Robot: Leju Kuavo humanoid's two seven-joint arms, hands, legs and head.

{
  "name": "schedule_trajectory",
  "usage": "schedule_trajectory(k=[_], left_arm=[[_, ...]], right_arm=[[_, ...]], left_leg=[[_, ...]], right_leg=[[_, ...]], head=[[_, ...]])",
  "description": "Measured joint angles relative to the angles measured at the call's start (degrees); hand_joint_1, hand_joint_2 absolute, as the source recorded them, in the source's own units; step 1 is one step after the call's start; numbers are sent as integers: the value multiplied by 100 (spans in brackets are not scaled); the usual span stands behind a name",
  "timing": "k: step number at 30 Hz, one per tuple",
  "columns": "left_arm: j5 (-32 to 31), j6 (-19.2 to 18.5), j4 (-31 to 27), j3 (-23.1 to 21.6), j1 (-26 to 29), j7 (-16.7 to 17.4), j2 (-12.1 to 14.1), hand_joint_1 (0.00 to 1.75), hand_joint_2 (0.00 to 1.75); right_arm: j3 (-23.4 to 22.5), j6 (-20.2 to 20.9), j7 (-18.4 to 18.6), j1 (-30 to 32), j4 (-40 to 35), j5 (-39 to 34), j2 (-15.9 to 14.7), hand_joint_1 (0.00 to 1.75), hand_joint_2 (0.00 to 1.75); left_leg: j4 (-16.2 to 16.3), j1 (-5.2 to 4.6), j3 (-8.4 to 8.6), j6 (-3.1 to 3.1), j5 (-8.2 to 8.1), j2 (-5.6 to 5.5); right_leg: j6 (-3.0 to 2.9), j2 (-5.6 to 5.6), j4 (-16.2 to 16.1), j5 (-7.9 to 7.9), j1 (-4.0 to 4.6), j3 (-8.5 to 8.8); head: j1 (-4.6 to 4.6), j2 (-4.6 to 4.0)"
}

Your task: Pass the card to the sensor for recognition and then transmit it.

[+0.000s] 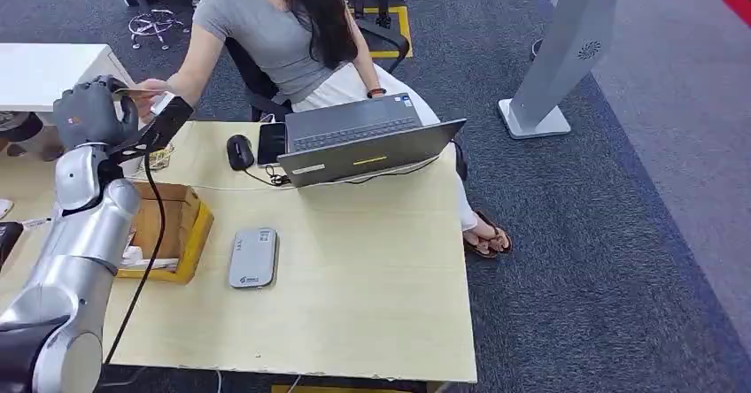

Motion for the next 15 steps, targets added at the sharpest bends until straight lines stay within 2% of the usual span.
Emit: schedule_trajectory(k=[15], left_arm=[[0, 0, 9, 0, 5, -52, 31, 175, 175]], right_arm=[[0, 0, 0, -3, 0, 4, 0, 0, 175]], left_leg=[[0, 0, 0, 0, 0, 0]], right_leg=[[0, 0, 0, 0, 0, 0]], head=[[-2, 0]])
